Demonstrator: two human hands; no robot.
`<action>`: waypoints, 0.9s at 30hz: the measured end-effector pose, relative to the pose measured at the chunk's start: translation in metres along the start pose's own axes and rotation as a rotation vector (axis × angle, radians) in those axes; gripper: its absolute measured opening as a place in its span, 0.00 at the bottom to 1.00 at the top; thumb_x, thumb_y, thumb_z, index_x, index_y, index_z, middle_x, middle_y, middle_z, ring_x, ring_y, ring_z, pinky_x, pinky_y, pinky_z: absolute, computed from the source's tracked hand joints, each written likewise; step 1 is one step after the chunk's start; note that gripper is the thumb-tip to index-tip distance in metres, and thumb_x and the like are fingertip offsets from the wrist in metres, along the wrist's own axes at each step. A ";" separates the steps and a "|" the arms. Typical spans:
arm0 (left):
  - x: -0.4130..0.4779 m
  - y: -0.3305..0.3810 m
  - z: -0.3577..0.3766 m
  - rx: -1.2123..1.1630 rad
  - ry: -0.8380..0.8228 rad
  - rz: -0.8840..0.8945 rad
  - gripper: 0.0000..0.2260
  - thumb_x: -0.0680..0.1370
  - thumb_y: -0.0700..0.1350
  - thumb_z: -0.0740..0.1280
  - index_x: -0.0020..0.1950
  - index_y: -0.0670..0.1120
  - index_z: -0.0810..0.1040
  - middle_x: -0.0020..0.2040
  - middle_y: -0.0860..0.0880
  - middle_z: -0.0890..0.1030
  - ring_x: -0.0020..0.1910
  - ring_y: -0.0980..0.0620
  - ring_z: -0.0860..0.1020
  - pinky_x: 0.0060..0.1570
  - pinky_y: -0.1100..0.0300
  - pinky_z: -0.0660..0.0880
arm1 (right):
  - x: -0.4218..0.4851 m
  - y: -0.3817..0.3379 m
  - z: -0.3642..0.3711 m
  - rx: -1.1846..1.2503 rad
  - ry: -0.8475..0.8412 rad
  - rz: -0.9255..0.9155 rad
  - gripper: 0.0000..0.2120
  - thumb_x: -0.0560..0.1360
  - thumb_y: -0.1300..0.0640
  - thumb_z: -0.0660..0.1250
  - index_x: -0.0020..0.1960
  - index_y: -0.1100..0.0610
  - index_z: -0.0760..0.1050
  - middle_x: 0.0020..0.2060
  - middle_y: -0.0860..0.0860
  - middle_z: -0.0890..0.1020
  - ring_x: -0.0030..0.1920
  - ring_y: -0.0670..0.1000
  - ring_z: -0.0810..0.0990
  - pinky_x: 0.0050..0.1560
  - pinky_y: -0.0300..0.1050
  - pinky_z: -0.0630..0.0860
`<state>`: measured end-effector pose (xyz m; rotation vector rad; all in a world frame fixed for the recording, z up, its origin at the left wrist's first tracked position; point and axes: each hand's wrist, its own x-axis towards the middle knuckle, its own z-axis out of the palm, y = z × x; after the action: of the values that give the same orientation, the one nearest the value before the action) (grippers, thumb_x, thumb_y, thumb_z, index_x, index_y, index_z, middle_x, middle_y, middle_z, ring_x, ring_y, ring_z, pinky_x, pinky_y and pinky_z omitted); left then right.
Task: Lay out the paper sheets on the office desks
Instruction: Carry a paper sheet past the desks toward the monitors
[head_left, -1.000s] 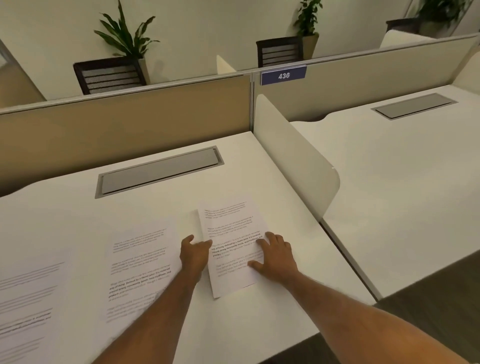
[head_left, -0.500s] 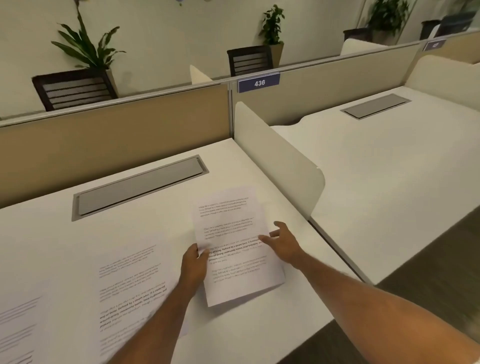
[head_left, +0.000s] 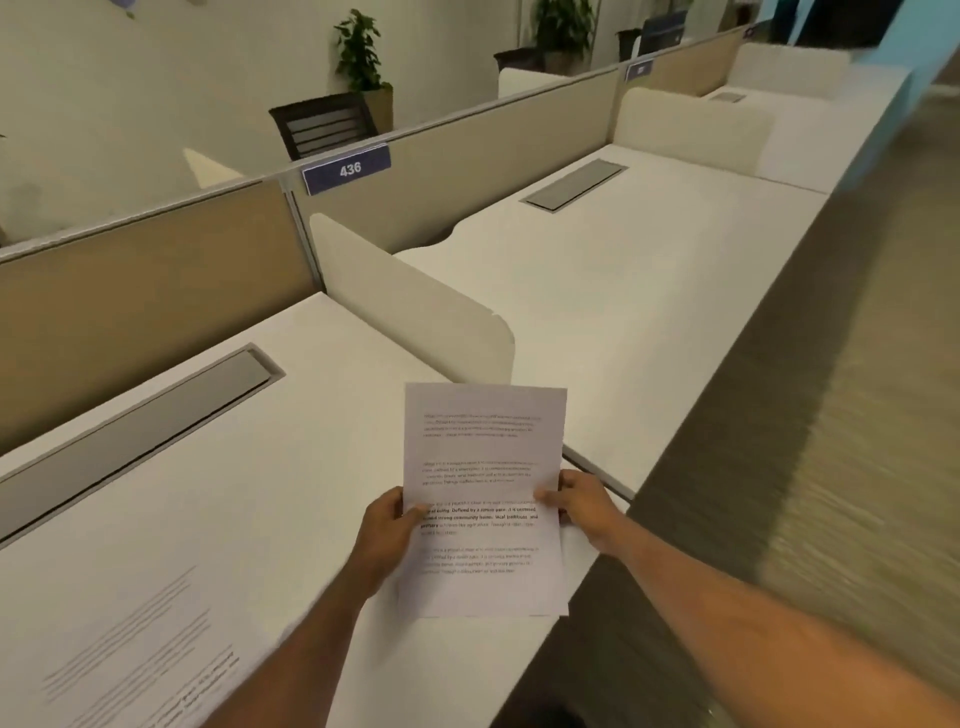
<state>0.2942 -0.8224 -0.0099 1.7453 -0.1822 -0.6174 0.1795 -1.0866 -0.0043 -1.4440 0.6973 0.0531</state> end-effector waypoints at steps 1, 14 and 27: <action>0.004 0.003 0.010 0.008 -0.030 0.008 0.09 0.79 0.38 0.66 0.55 0.50 0.80 0.51 0.54 0.85 0.50 0.57 0.84 0.51 0.62 0.78 | -0.003 0.002 -0.012 0.025 0.013 -0.003 0.11 0.76 0.65 0.69 0.57 0.59 0.79 0.53 0.54 0.86 0.50 0.54 0.86 0.51 0.53 0.83; 0.077 0.074 0.212 0.160 -0.227 0.103 0.05 0.78 0.43 0.69 0.53 0.47 0.81 0.48 0.54 0.86 0.46 0.56 0.85 0.46 0.60 0.81 | -0.013 0.016 -0.206 0.339 0.298 -0.012 0.11 0.76 0.65 0.69 0.58 0.63 0.78 0.52 0.56 0.86 0.49 0.54 0.86 0.42 0.46 0.83; 0.141 0.151 0.449 0.179 -0.335 0.111 0.10 0.79 0.48 0.68 0.56 0.45 0.82 0.52 0.49 0.85 0.48 0.48 0.84 0.51 0.48 0.81 | 0.001 -0.013 -0.443 0.422 0.530 -0.083 0.04 0.76 0.65 0.69 0.50 0.62 0.77 0.50 0.59 0.85 0.46 0.56 0.85 0.41 0.47 0.82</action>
<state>0.2223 -1.3101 0.0247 1.7785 -0.5793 -0.8292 0.0074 -1.4947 0.0215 -1.0757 1.0072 -0.5297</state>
